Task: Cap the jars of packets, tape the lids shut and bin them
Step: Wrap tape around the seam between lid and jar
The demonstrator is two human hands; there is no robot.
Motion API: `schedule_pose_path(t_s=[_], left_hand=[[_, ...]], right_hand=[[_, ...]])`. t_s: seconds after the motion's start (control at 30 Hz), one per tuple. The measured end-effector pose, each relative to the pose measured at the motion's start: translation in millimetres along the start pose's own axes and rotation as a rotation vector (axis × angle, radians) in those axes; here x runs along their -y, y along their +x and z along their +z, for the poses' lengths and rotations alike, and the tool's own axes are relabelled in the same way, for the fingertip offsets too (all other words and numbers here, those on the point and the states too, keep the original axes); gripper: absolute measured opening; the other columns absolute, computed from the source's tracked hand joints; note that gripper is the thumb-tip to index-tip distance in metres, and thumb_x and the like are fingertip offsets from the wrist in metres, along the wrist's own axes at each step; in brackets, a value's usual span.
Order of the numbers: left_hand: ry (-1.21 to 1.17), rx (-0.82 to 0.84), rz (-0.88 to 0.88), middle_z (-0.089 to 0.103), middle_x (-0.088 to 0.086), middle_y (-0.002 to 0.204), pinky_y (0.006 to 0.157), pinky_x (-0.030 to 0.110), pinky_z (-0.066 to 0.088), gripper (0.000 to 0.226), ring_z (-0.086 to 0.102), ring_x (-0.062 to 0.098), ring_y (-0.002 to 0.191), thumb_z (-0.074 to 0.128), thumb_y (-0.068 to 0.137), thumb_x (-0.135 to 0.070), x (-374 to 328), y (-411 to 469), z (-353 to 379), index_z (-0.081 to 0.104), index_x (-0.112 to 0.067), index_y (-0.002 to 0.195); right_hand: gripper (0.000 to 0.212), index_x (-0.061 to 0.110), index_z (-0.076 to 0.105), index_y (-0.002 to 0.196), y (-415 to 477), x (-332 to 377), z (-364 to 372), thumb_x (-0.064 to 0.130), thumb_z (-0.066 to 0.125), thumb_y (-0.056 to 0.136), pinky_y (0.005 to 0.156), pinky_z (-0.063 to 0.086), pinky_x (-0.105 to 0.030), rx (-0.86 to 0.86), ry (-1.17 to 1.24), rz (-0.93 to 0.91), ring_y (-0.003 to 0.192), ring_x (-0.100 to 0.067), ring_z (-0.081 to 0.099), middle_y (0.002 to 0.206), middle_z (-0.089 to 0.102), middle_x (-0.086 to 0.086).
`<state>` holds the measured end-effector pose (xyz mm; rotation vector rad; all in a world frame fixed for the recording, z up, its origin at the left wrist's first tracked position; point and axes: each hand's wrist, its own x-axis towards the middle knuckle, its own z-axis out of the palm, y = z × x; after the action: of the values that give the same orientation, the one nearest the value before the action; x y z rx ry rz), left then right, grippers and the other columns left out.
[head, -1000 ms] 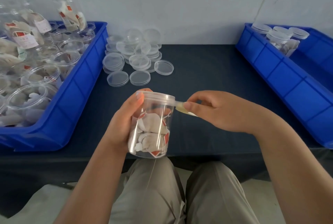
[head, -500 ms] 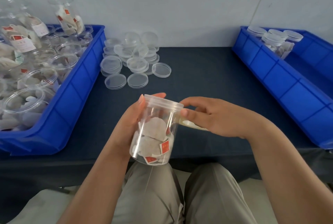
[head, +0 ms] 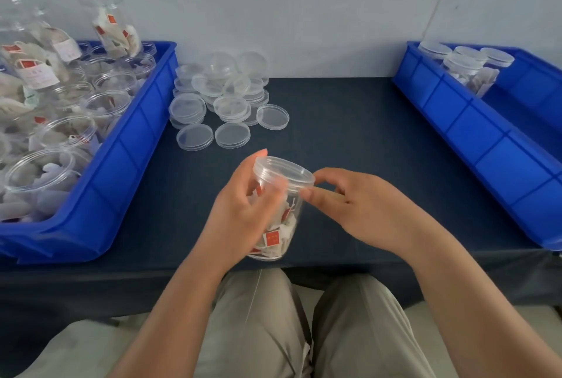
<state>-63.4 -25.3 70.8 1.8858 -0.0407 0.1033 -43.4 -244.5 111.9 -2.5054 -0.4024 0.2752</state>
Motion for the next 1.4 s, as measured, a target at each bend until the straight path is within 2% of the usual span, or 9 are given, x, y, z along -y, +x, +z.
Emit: schedule_pose_path(t_s=[0.17,0.37,0.53,0.63,0.8,0.97,1.07,1.27,1.4], left_hand=[[0.048,-0.105,-0.017,0.060,-0.040,0.117,0.068,0.007,0.053,0.082,0.061,-0.017,0.107,0.064,0.068,-0.085,-3,1,5,0.049,-0.051,0.141],[-0.134,-0.070,-0.152,0.071,-0.024,0.118,0.090,0.030,0.061,0.086,0.072,0.002,0.108,0.065,0.062,-0.085,-7,1,-6,0.057,-0.050,0.140],[-0.388,0.063,-0.236,0.077,-0.003,0.119,0.085,0.036,0.063,0.084,0.077,0.022,0.109,0.075,0.067,-0.082,-9,-8,-8,0.065,-0.038,0.137],[-0.461,0.100,-0.292,0.076,0.007,0.122,0.086,0.042,0.062,0.095,0.077,0.028,0.107,0.081,0.059,-0.086,-7,-8,-10,0.066,-0.033,0.138],[-0.636,0.227,-0.341,0.076,0.012,0.120,0.078,0.039,0.063,0.081,0.076,0.026,0.097,0.085,0.066,-0.076,-1,-9,-13,0.073,-0.030,0.133],[-0.844,0.361,-0.374,0.073,0.018,0.118,0.078,0.043,0.062,0.084,0.074,0.031,0.096,0.086,0.075,-0.068,3,-8,-13,0.070,-0.015,0.137],[-0.825,0.404,-0.311,0.076,0.015,0.107,0.078,0.040,0.063,0.070,0.076,0.029,0.093,0.080,0.080,-0.071,9,-6,-13,0.078,-0.014,0.120],[-0.498,0.228,-0.149,0.078,0.005,0.107,0.079,0.034,0.064,0.066,0.076,0.023,0.097,0.071,0.074,-0.087,6,-5,-12,0.079,-0.032,0.111],[-0.223,0.115,0.036,0.074,-0.011,0.122,0.087,0.020,0.058,0.065,0.072,0.010,0.114,0.051,0.090,-0.082,-1,-6,-11,0.066,-0.037,0.134]], right_hand=[[0.067,0.054,0.051,0.131,-1,-1,3,0.095,0.023,0.087,0.086,0.053,-0.030,-0.001,-0.063,0.035,0.102,-0.001,0.063,0.112,0.067,0.025],[0.094,0.025,0.069,0.106,-7,-12,-13,0.097,0.015,0.080,0.077,0.057,-0.035,0.081,-0.091,0.085,0.081,-0.008,0.067,0.092,0.071,0.008],[0.076,0.032,0.062,0.089,-7,-14,-16,0.095,0.021,0.085,0.060,0.043,-0.025,0.031,-0.111,0.049,0.069,0.006,0.059,0.081,0.064,0.027],[0.076,0.032,0.065,0.091,-7,-14,-19,0.095,0.021,0.085,0.061,0.044,-0.026,0.051,-0.112,0.041,0.068,0.004,0.058,0.082,0.064,0.024],[0.078,0.032,0.066,0.092,-7,-10,-25,0.096,0.022,0.080,0.061,0.042,-0.025,0.076,-0.101,0.030,0.064,0.004,0.057,0.077,0.063,0.022],[0.089,0.030,0.067,0.095,-5,-6,-21,0.102,0.018,0.075,0.067,0.046,-0.026,0.085,-0.086,0.004,0.079,-0.002,0.061,0.084,0.067,0.008],[0.095,0.029,0.066,0.095,-5,-5,-15,0.105,0.015,0.072,0.072,0.054,-0.033,0.074,-0.079,-0.022,0.079,-0.011,0.063,0.086,0.067,0.006],[0.096,0.026,0.064,0.095,-8,-8,-9,0.106,0.016,0.070,0.072,0.055,-0.039,0.025,-0.037,-0.038,0.076,-0.017,0.062,0.083,0.065,0.004],[0.095,0.022,0.063,0.091,-9,-11,-6,0.104,0.019,0.073,0.070,0.052,-0.040,-0.014,-0.038,-0.018,0.076,-0.020,0.061,0.082,0.064,0.000]])
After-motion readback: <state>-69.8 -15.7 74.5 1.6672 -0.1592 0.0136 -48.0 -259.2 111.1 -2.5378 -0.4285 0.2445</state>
